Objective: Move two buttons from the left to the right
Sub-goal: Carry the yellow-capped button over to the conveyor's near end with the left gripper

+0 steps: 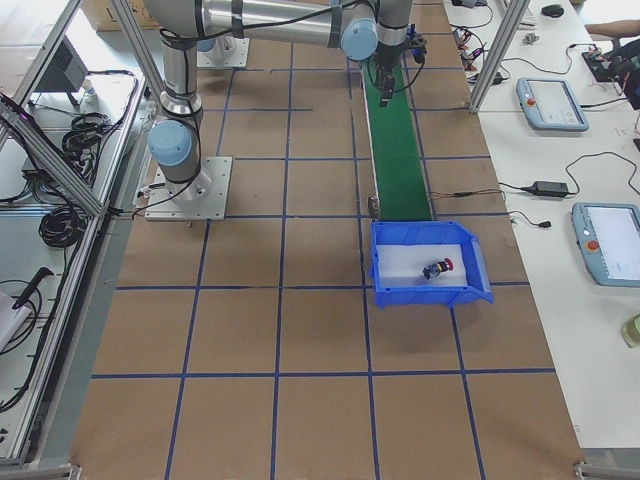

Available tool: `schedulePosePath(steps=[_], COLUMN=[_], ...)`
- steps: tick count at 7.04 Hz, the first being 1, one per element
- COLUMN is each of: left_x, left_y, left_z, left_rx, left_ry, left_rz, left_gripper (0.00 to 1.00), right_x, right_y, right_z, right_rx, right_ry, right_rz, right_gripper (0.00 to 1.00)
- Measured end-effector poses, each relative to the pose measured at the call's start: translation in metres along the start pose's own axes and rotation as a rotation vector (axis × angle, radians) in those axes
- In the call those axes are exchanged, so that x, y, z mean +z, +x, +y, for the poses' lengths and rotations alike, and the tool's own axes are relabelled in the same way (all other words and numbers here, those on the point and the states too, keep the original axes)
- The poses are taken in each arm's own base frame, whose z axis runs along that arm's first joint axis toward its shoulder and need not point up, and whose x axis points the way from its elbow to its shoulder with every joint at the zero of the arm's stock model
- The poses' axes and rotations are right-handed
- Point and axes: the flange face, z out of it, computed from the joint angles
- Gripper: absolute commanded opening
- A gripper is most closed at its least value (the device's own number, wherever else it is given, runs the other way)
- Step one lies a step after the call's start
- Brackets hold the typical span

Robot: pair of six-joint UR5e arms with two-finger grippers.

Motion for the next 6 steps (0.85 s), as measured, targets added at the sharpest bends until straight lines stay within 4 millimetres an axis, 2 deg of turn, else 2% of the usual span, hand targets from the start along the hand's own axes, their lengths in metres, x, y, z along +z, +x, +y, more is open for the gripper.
schedulePosePath(steps=[1,2,3,6], left_x=[0.024,0.045,0.055,0.051], left_y=[0.022,0.037,0.044,0.044], left_z=[0.0,0.0,0.001,0.005], left_rx=[-0.002,-0.001,0.0,-0.003], left_ry=[0.009,0.017,0.019,0.008], left_rz=[-0.015,-0.021,-0.023,-0.027], left_gripper=[0.24,0.9,1.0,1.0], right_x=[0.0,0.0,0.0,0.0], right_y=[0.0,0.0,0.0,0.0], right_z=[0.0,0.0,0.0,0.0], right_rx=[0.001,0.001,0.001,0.0], right_ry=[0.0,0.0,0.0,0.0], right_rz=[0.0,0.0,0.0,0.0], right_gripper=[1.0,1.0,1.0,1.0])
